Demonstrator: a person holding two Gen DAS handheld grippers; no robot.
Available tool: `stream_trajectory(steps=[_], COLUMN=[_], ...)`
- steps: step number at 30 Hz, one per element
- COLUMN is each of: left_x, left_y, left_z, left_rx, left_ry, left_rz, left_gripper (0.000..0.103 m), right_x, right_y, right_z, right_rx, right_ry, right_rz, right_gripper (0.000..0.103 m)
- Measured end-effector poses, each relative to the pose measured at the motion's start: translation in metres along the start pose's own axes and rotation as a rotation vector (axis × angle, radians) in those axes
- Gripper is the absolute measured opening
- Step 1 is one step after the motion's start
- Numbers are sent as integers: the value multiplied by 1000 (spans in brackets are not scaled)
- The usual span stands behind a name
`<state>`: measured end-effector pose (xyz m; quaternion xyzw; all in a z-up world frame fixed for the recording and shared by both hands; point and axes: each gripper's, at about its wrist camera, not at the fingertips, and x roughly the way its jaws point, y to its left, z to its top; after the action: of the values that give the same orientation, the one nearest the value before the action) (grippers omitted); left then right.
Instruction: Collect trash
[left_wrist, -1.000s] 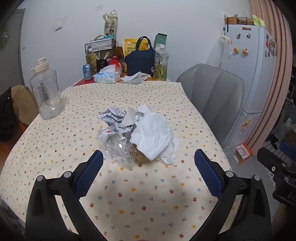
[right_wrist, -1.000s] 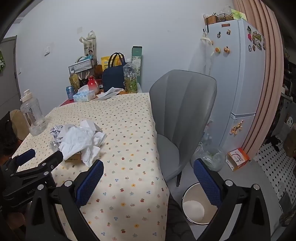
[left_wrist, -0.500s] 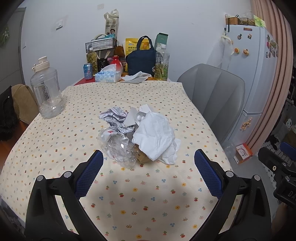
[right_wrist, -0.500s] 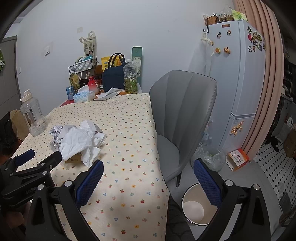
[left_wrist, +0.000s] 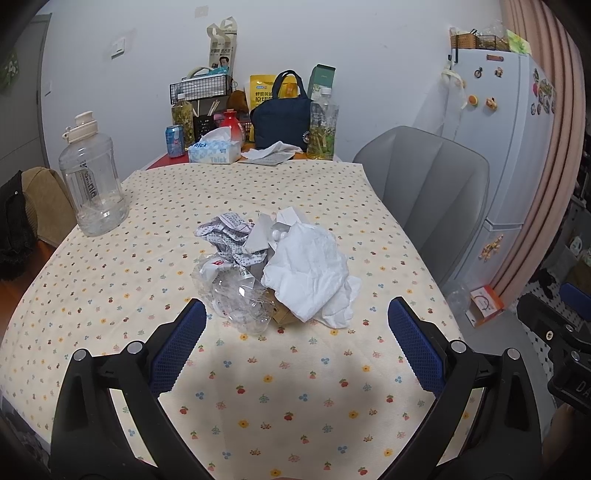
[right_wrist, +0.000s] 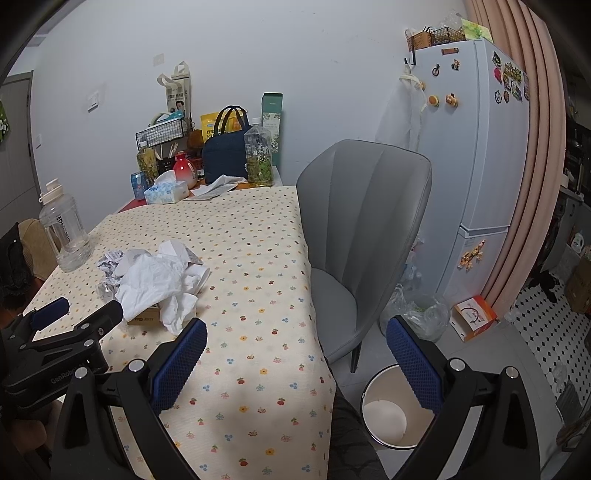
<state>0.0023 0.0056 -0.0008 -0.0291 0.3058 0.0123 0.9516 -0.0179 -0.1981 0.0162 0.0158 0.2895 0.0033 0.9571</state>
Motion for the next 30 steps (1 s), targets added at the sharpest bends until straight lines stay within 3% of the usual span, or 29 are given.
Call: stream_trajectory(steps=[30], left_x=[4], left_y=[7], left_z=[2], left_rx=[-49], left_ry=[1], left_rz=[6], left_gripper=[98], right_x=[4], right_y=[-7], right_z=[-4], right_rx=[18], right_ry=[4], right_rz=[-7], right_gripper=[95])
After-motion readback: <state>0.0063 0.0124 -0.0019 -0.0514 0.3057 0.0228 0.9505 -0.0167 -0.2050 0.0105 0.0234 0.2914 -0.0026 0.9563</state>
